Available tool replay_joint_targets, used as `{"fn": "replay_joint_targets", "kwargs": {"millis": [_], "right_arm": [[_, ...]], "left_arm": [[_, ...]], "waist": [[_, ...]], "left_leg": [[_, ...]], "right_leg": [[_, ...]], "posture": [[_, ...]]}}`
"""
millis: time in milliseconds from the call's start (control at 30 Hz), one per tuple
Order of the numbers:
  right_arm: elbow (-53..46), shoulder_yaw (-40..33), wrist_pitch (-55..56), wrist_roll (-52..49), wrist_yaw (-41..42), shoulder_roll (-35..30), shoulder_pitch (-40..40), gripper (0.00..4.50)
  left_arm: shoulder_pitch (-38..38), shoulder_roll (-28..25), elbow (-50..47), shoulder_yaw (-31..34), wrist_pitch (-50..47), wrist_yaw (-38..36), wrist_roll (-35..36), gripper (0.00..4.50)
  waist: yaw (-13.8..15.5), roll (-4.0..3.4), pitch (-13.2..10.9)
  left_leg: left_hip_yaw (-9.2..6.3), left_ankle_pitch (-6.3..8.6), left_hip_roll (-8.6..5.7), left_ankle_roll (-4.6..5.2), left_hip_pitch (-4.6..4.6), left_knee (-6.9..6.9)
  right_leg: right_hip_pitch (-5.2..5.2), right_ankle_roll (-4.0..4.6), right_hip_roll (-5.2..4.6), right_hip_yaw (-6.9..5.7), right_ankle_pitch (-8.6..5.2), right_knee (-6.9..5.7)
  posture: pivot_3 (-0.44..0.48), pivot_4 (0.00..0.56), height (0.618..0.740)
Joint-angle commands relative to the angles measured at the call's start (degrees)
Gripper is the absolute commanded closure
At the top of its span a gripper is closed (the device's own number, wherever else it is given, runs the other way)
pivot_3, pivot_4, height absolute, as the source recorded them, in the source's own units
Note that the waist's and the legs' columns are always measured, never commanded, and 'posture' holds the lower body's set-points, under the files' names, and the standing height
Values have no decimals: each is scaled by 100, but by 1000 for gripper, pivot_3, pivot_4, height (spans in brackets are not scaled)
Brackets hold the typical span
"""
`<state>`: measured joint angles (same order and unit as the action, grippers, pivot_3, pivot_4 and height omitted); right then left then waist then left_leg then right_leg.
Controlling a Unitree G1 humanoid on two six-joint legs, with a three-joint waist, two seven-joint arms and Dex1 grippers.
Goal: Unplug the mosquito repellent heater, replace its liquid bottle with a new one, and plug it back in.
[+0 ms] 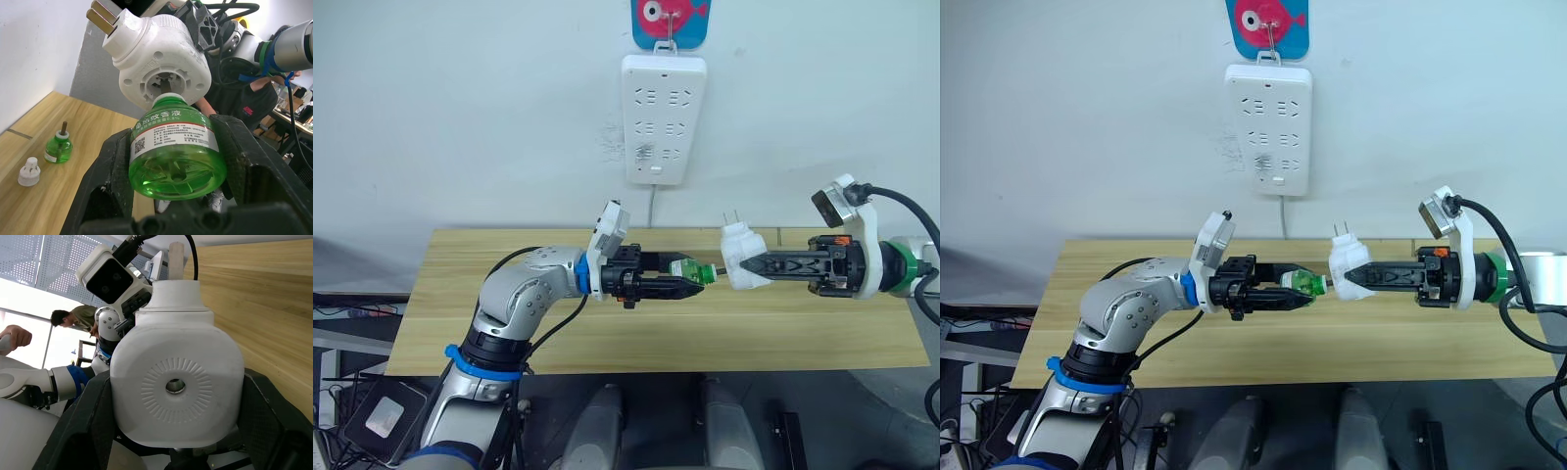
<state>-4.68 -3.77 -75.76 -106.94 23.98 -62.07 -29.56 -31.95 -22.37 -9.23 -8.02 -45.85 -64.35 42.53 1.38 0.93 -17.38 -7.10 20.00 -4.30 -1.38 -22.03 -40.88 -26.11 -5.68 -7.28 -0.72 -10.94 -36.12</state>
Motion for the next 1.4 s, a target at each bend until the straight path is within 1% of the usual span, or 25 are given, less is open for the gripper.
{"fn": "replay_joint_targets", "kwargs": {"millis": [33,500,633,800,967,1033,1167,1400], "right_arm": [[-24,-104,-72,24,113,-32,62,1527],[166,-172,-260,136,369,-114,-43,1527],[139,-183,-279,140,390,-100,-33,1527],[118,-150,-207,15,284,-51,-38,1527],[237,-56,-82,-448,21,-11,-214,1527],[245,-31,-132,-579,60,-56,-253,1527],[159,-9,-308,-606,281,-158,-255,1527],[61,13,-261,-537,227,-168,-162,1527]], "left_arm": [[-144,75,-385,45,57,-149,287,2261],[-172,-24,-267,156,146,-174,216,2261],[-244,17,-160,176,195,-166,161,2261],[-259,41,-141,134,218,-179,123,2261],[-104,45,-285,9,238,-178,101,2261],[-92,47,-255,1,275,-176,80,2261],[-119,56,-210,12,305,-154,69,2261],[-188,116,-112,88,365,-65,64,2261]], "waist": [[0,0,0],[0,0,0],[-1,0,0],[-1,0,0],[-3,0,0],[-3,0,0],[0,0,-1],[-3,0,-1]], "left_leg": [[0,0,0,0,0,0],[0,0,0,0,0,0],[0,0,0,0,0,0],[0,0,0,0,0,0],[0,0,1,0,0,0],[0,0,1,0,0,0],[0,0,0,0,-1,0],[0,0,0,0,0,0]], "right_leg": [[0,0,0,0,0,0],[0,0,0,0,0,0],[0,0,0,0,0,0],[0,0,0,0,0,0],[0,0,0,0,0,0],[0,0,0,0,0,0],[0,0,0,0,0,0],[0,0,0,0,0,0]], "posture": [[57,264,740],[58,274,740],[56,277,740],[55,282,740],[52,288,740],[52,289,740],[55,292,740],[54,295,740]]}}
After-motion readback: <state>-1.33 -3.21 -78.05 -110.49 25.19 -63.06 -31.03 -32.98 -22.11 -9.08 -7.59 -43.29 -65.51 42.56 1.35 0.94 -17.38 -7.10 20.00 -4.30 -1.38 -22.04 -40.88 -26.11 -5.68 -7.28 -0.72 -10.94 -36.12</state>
